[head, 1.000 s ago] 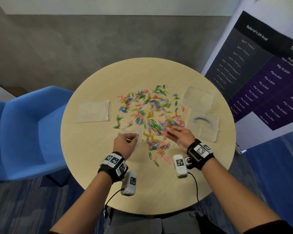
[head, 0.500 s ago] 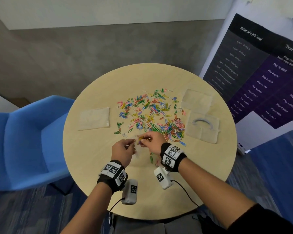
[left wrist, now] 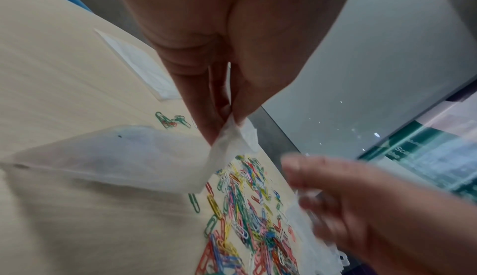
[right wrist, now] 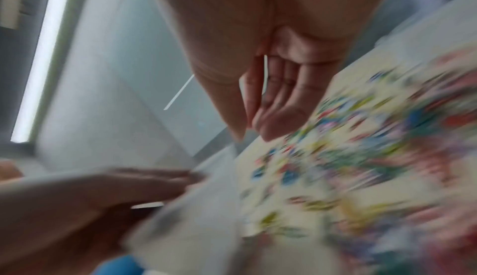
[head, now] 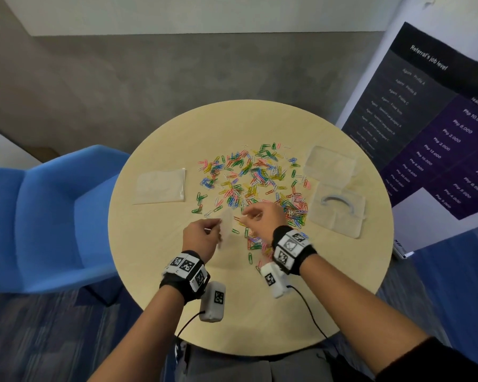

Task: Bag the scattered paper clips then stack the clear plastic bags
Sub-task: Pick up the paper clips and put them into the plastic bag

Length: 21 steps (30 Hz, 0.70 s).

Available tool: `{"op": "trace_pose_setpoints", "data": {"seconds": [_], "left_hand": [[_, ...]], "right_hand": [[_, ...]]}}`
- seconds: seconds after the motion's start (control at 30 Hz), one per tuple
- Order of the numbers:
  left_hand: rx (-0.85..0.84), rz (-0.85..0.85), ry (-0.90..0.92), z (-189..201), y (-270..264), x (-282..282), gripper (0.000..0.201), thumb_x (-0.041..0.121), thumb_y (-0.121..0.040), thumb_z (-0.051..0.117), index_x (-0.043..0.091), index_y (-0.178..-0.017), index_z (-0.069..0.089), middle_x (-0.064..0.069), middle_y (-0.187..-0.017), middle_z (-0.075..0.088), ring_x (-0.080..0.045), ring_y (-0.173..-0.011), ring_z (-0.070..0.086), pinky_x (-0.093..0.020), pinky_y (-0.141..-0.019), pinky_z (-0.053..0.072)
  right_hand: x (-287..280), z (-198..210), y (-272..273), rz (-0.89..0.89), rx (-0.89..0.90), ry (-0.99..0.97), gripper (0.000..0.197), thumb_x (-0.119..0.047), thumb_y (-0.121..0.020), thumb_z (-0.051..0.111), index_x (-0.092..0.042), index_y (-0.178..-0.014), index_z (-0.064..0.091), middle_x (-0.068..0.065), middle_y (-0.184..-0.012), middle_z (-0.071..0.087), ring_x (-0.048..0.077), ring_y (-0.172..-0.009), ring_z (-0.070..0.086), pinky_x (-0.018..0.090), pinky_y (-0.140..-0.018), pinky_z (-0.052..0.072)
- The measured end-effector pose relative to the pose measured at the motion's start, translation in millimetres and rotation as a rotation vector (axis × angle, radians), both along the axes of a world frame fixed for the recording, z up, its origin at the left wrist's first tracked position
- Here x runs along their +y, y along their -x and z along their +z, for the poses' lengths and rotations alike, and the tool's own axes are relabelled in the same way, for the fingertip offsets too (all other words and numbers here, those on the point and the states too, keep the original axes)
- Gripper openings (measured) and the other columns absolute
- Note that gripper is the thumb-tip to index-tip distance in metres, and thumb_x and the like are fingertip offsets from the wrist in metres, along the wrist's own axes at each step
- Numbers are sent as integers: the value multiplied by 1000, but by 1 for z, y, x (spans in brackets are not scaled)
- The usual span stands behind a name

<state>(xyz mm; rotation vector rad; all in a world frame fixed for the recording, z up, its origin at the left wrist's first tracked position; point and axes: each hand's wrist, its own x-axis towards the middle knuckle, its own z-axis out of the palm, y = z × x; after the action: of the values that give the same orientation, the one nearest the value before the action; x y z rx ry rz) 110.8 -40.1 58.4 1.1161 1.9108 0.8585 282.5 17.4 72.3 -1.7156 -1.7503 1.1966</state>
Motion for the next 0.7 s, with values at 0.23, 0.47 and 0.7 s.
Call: {"op": "trace_pose_setpoints", "data": {"seconds": [0.23, 0.47, 0.7], "left_hand": [[-36, 100, 17, -6, 16, -1, 22, 9, -93, 59, 8, -111, 72, 0, -65, 67, -10, -56, 60, -5, -48, 43], [-53, 79, 19, -9, 13, -3, 22, 7, -92, 59, 6, -110, 73, -3, -69, 68, -9, -56, 59, -3, -48, 43], [-32, 41, 34, -12, 17, 0, 22, 10, -91, 60, 9, -108, 73, -5, -74, 71, -10, -58, 61, -5, -51, 44]], "right_hand": [[-35, -63, -66, 178, -614, 335, 143, -56, -43, 90, -19, -154, 8, 19, -154, 7, 32, -139, 32, 35, -113, 34], [-32, -69, -31, 213, -489, 62, 110, -49, -64, 84, -14, -151, 26, 8, -144, 22, 23, -133, 37, 30, -113, 30], [-17, -74, -12, 296, -486, -137, 31, -22, -91, 63, -9, -118, 66, 6, -117, 50, 22, -103, 56, 34, -99, 47]]}}
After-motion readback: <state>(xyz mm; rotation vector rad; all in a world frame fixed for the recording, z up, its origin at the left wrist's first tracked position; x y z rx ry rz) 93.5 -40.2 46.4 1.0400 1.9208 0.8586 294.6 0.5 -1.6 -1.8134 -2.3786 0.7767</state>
